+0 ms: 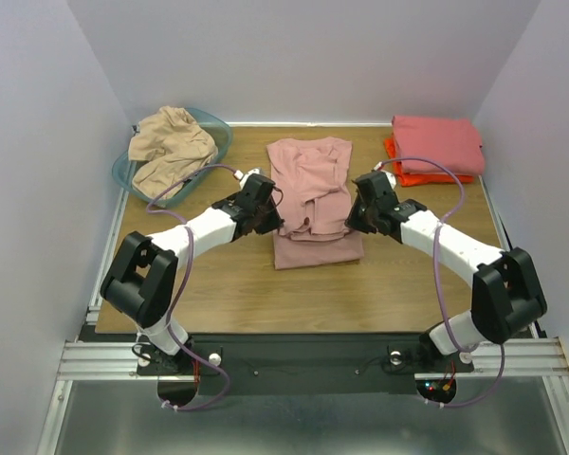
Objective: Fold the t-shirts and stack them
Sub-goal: Fold the tshirt, then neatly place the folded tshirt to the corner
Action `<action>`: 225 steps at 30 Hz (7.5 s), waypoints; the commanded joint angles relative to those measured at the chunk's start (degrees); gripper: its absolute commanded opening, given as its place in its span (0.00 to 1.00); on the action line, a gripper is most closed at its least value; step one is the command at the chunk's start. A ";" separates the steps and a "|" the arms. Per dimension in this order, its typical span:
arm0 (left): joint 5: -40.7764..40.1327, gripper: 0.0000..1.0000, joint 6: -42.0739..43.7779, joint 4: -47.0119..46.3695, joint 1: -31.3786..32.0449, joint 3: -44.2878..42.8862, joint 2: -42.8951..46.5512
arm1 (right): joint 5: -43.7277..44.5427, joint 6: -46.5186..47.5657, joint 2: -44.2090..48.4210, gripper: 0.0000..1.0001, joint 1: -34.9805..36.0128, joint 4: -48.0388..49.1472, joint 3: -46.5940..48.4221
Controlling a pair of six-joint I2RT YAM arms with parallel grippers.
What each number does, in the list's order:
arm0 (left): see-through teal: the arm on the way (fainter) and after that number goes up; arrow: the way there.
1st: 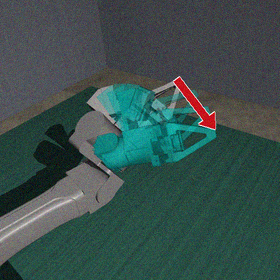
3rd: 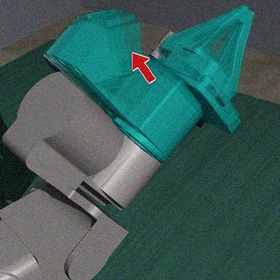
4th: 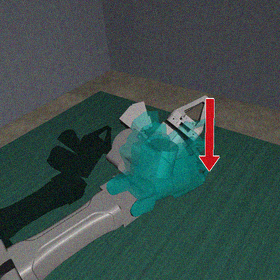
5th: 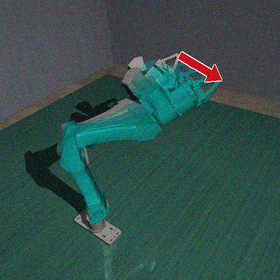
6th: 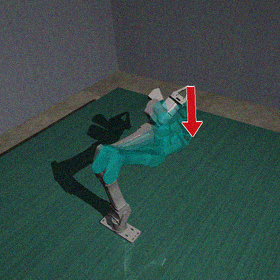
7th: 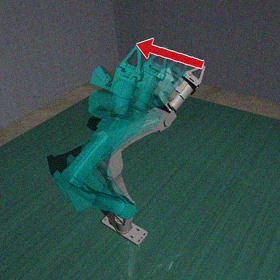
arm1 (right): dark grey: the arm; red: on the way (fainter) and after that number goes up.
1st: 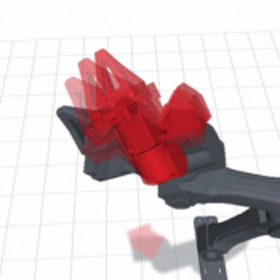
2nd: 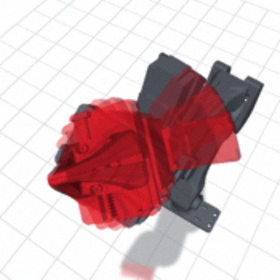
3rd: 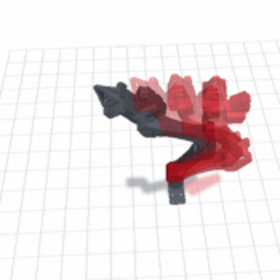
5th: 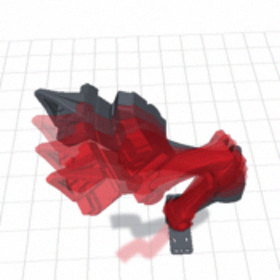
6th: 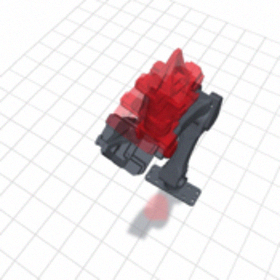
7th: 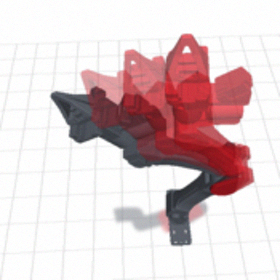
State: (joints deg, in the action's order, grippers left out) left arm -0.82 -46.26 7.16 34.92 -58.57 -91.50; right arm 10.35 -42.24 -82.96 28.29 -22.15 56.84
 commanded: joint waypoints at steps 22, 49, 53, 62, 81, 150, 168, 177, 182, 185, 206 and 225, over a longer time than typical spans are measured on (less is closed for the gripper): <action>2.58 0.98 9.70 3.92 -8.29 -9.76 -3.70 | -10.07 15.08 -10.84 0.85 -7.20 3.52 11.64; -0.66 0.98 -6.48 5.67 -5.12 34.31 41.05 | -12.83 22.29 -28.04 1.00 4.40 15.21 19.61; -0.59 0.98 -6.21 6.38 -5.12 33.78 40.97 | -2.29 25.09 -31.47 1.00 4.40 16.96 27.06; -0.76 0.98 -7.35 7.08 -5.12 34.75 43.34 | 8.10 36.08 -41.40 1.00 2.56 17.23 48.62; 10.13 0.90 0.73 -12.24 -5.03 20.78 12.17 | -8.14 2.96 1.75 0.99 -2.98 15.91 -13.76; 0.12 0.00 6.44 2.42 -6.17 -12.70 0.72 | -4.36 13.23 -11.68 0.00 -11.94 -5.62 29.55; 3.28 0.76 7.86 4.71 -13.47 -24.92 -17.04 | -13.33 17.10 -34.46 0.63 -14.67 -4.65 45.29; 5.21 0.94 6.09 -0.29 -12.95 -16.87 -10.28 | -17.46 20.34 -27.97 1.00 -14.76 -4.48 38.55; 6.80 0.94 6.01 -1.09 -11.54 -8.09 -5.71 | -17.03 30.35 -24.45 1.00 -14.76 -3.95 30.71; 6.27 0.94 5.39 -2.41 -10.49 -2.80 -0.97 | -18.08 35.62 -24.71 1.00 -14.76 -3.69 28.51; 1.88 0.96 -3.83 0.31 -9.78 30.79 30.50 | -11.77 41.19 -40.79 0.86 -6.94 0.44 31.85; -9.18 0.98 -2.97 12.78 -9.78 27.55 40.79 | 3.88 39.94 -39.22 0.01 -4.21 5.80 30.78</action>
State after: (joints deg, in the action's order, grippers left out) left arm -4.29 -50.94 15.49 25.08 -27.68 -51.99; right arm 6.26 -5.61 -121.58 24.51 -14.33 87.57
